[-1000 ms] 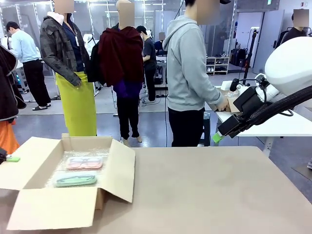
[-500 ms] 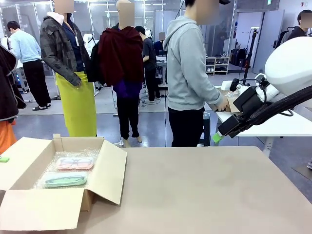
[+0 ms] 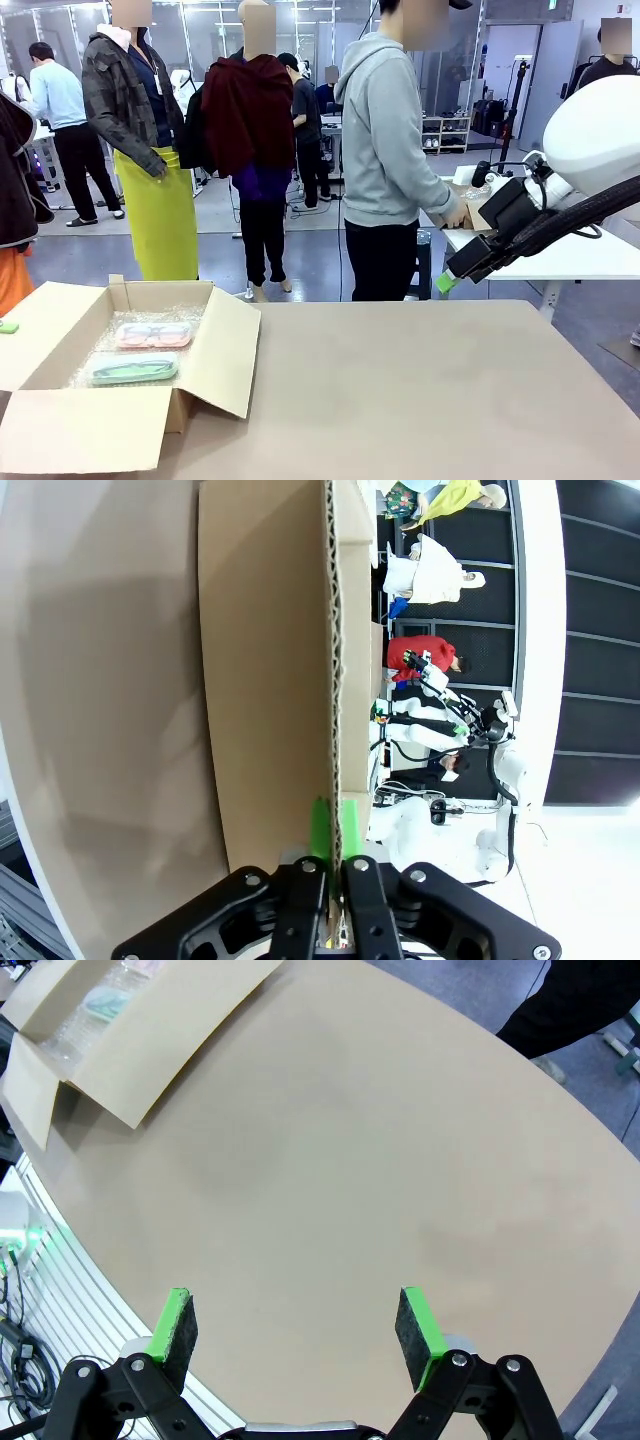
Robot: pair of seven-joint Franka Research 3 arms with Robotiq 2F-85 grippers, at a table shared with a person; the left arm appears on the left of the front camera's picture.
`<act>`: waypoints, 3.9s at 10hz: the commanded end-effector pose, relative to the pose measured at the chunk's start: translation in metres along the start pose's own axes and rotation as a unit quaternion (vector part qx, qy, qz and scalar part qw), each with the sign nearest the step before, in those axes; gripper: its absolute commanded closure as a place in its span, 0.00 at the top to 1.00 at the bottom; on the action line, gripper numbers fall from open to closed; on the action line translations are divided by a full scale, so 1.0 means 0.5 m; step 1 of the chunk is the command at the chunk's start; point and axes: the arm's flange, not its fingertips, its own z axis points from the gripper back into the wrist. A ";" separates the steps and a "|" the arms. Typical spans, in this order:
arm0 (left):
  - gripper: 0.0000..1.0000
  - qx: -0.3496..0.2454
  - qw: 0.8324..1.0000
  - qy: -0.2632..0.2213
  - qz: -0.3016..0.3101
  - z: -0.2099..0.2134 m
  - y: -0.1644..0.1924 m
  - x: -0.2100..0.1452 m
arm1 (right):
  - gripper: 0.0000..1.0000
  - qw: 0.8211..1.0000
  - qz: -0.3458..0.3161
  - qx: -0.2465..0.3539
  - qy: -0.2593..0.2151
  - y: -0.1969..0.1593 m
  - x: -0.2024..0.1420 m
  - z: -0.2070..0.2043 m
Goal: Pack the glasses set securely to prepare it for shipping.
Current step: Position the Package Box on the left side of the table.
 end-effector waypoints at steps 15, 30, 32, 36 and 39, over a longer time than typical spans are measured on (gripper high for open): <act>1.00 0.166 0.982 -0.035 -0.087 0.096 -0.161 0.027 | 1.00 1.000 0.006 -0.006 -0.002 -0.001 0.001 -0.004; 1.00 0.387 0.727 0.134 -0.551 -0.365 -0.676 -0.287 | 1.00 1.000 0.006 -0.006 -0.002 -0.001 0.001 -0.004; 1.00 0.387 0.727 0.134 -0.551 -0.365 -0.676 -0.287 | 1.00 1.000 0.006 -0.006 -0.002 -0.001 0.001 -0.004; 1.00 0.387 0.727 0.134 -0.551 -0.365 -0.676 -0.287 | 1.00 1.000 0.006 -0.006 -0.002 -0.001 0.001 -0.004; 1.00 0.387 0.727 0.134 -0.551 -0.365 -0.676 -0.287 | 1.00 1.000 0.006 -0.006 -0.002 -0.001 0.001 -0.004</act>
